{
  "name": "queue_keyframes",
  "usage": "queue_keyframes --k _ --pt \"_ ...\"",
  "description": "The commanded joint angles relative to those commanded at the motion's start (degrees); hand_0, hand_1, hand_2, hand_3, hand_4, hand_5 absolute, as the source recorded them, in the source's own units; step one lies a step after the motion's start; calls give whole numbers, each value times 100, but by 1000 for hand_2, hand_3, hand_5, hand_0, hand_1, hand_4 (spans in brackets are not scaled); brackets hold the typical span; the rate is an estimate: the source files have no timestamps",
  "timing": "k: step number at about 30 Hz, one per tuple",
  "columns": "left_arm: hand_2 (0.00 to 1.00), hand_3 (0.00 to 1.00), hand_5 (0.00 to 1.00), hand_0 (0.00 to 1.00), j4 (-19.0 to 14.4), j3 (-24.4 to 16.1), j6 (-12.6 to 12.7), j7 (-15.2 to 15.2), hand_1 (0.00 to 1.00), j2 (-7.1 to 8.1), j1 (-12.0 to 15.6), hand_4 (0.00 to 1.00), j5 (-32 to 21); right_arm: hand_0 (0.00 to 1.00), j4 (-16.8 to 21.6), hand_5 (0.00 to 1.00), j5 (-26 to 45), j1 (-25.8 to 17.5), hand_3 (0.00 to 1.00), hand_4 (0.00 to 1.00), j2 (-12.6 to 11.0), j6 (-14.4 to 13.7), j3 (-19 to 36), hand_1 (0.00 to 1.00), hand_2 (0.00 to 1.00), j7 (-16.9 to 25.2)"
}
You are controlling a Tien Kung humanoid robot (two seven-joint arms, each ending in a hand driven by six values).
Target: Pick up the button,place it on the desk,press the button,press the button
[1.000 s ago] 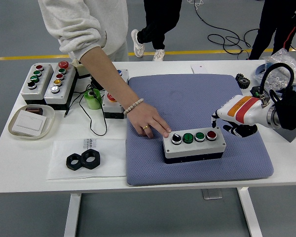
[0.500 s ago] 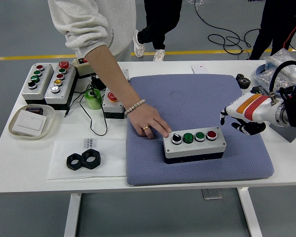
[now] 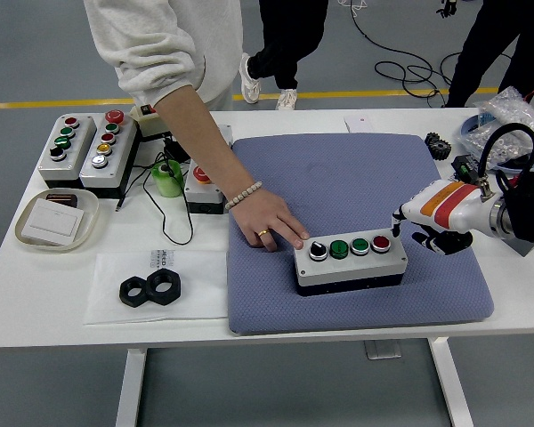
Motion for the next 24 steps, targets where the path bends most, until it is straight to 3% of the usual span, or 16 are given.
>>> queue_keyframes --k 12,24 --pt "984 896 998 742 0 175 8 -30 910 4 -14 604 -162 263 -35 2 0 -17 674 396 77 -15 -20 87 104 -6" --pt "984 893 998 742 0 43 12 -20 910 13 29 604 -65 263 -116 2 0 12 675 394 89 -6 -34 87 104 -17"
